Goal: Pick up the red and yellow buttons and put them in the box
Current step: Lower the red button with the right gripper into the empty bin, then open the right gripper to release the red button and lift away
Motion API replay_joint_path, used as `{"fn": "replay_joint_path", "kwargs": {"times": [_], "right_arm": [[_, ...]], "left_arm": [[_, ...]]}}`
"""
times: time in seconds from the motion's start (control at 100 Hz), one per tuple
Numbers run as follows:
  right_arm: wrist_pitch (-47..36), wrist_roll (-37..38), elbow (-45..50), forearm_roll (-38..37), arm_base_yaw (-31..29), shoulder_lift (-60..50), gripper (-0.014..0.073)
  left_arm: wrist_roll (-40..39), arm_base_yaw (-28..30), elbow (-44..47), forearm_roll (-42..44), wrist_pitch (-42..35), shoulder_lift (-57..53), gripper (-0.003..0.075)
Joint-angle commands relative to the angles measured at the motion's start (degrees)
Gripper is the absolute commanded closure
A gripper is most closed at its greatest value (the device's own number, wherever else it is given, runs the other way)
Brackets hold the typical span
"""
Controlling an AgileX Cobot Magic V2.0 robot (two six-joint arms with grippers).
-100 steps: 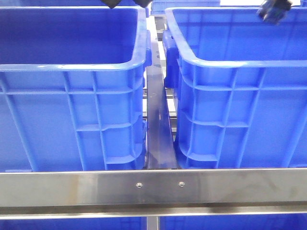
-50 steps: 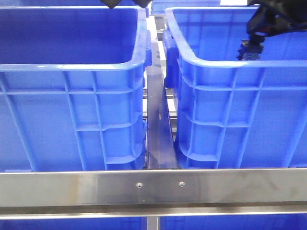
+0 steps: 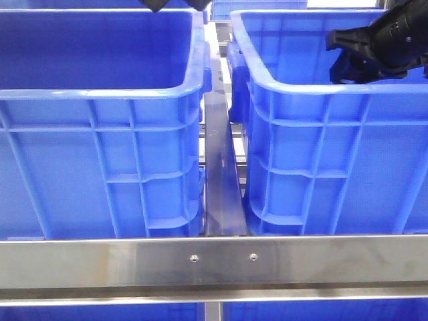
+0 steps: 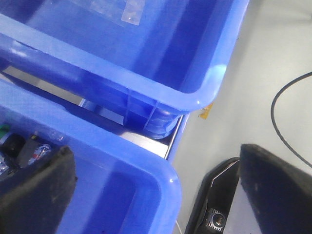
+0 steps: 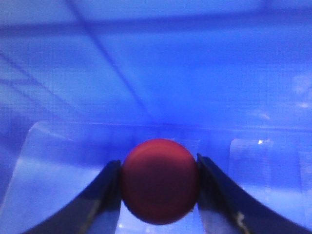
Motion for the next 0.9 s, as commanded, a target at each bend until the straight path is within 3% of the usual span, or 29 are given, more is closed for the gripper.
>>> {"fn": "replay_joint_path", "kwargs": {"times": [0.0, 0.17, 0.36, 0.46, 0.8, 0.89], "right_arm": [[-0.39, -1.60, -2.17, 1.13, 0.10, -2.61, 0.0388], [-0.43, -1.60, -2.29, 1.13, 0.10, -2.03, 0.0366], [-0.95, -1.60, -2.29, 1.13, 0.10, -2.03, 0.0090], [-0.95, -1.60, -2.29, 1.13, 0.10, -2.03, 0.0022], [0.46, -1.60, -2.49, 1.13, 0.10, -5.20, 0.0023], [2.57, -1.60, -2.04, 1.13, 0.10, -7.81, 0.0090]], "left_arm": [[-0.19, 0.11, -1.81, -1.93, -2.14, -2.08, 0.0080], [-0.19, 0.11, -1.81, -1.93, -2.14, -2.08, 0.0080], [-0.19, 0.11, -1.81, -1.93, -2.14, -2.08, 0.0080], [-0.19, 0.11, -1.81, -1.93, -2.14, -2.08, 0.0080], [-0.19, 0.11, -1.81, -1.93, -2.14, -2.08, 0.0080], [-0.19, 0.11, -1.81, -1.93, -2.14, -2.08, 0.0080]]}}
